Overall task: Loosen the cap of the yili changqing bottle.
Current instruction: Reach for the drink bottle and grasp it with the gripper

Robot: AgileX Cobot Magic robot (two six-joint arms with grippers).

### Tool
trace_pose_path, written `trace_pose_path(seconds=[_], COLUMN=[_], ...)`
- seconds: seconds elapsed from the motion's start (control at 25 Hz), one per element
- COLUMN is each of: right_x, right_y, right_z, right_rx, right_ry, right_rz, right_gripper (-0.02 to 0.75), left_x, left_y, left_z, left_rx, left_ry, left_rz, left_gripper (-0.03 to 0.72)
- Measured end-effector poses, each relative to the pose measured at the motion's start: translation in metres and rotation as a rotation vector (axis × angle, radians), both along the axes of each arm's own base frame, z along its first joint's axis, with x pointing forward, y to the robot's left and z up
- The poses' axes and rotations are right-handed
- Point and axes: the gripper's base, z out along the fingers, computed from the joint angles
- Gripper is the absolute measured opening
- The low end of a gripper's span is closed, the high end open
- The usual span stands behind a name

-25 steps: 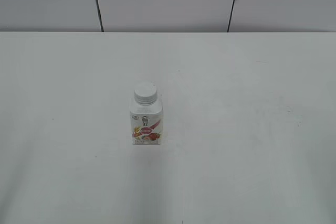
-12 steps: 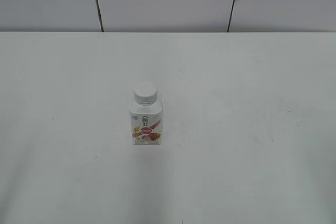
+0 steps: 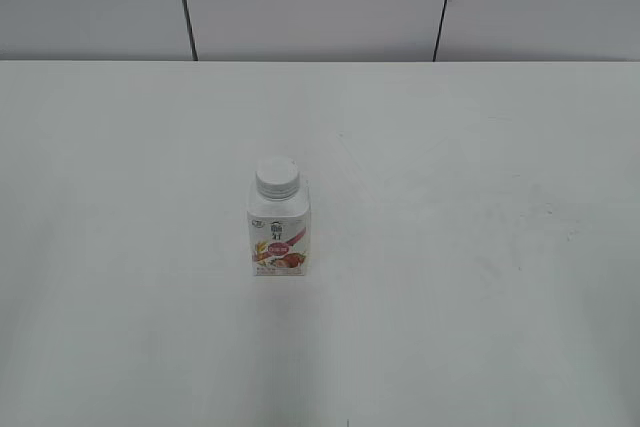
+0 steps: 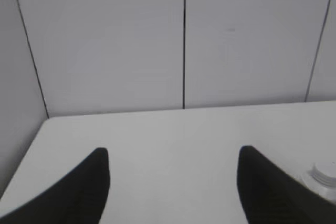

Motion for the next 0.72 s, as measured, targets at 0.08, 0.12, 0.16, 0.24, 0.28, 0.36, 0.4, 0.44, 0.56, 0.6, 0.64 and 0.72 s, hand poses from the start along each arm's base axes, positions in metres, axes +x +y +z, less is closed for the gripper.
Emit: trace_pose_path(seconds=[0.08, 0.12, 0.16, 0.24, 0.28, 0.36, 0.4, 0.44, 0.56, 0.6, 0.64, 0.72], right_x=[0.0, 0.0, 0.0, 0.0, 0.0, 0.0, 0.0, 0.0, 0.0, 0.0, 0.0, 0.0], right_y=[0.0, 0.0, 0.0, 0.0, 0.0, 0.0, 0.0, 0.0, 0.0, 0.0, 0.0, 0.0], right_z=[0.0, 0.0, 0.0, 0.0, 0.0, 0.0, 0.0, 0.0, 0.0, 0.0, 0.0, 0.0], right_rx=[0.0, 0.0, 0.0, 0.0, 0.0, 0.0, 0.0, 0.0, 0.0, 0.0, 0.0, 0.0], right_ry=[0.0, 0.0, 0.0, 0.0, 0.0, 0.0, 0.0, 0.0, 0.0, 0.0, 0.0, 0.0], right_rz=[0.0, 0.0, 0.0, 0.0, 0.0, 0.0, 0.0, 0.0, 0.0, 0.0, 0.0, 0.0], right_gripper=[0.574, 0.574, 0.574, 0.574, 0.574, 0.574, 0.574, 0.574, 0.574, 0.574, 0.574, 0.574], left_x=[0.011, 0.017, 0.023, 0.036, 0.042, 0.054, 0.06, 0.067, 0.084, 0.089, 0.096, 0.109], left_y=[0.001, 0.002, 0.002, 0.004, 0.004, 0.005, 0.006, 0.006, 0.008, 0.008, 0.008, 0.009], left_z=[-0.005, -0.008, -0.009, -0.015, -0.015, -0.018, -0.019, -0.019, -0.02, -0.02, -0.022, -0.026], left_rx=[0.004, 0.005, 0.004, 0.005, 0.004, 0.003, 0.003, 0.003, 0.002, -0.005, -0.004, -0.004], left_ry=[-0.009, -0.014, -0.024, -0.042, -0.061, -0.087, -0.097, -0.102, -0.094, -0.091, -0.077, -0.054], left_rz=[0.009, 0.013, 0.016, 0.023, 0.027, 0.034, 0.038, 0.041, 0.047, 0.05, 0.051, 0.055], left_gripper=[0.47, 0.47, 0.47, 0.47, 0.47, 0.47, 0.47, 0.47, 0.47, 0.47, 0.47, 0.47])
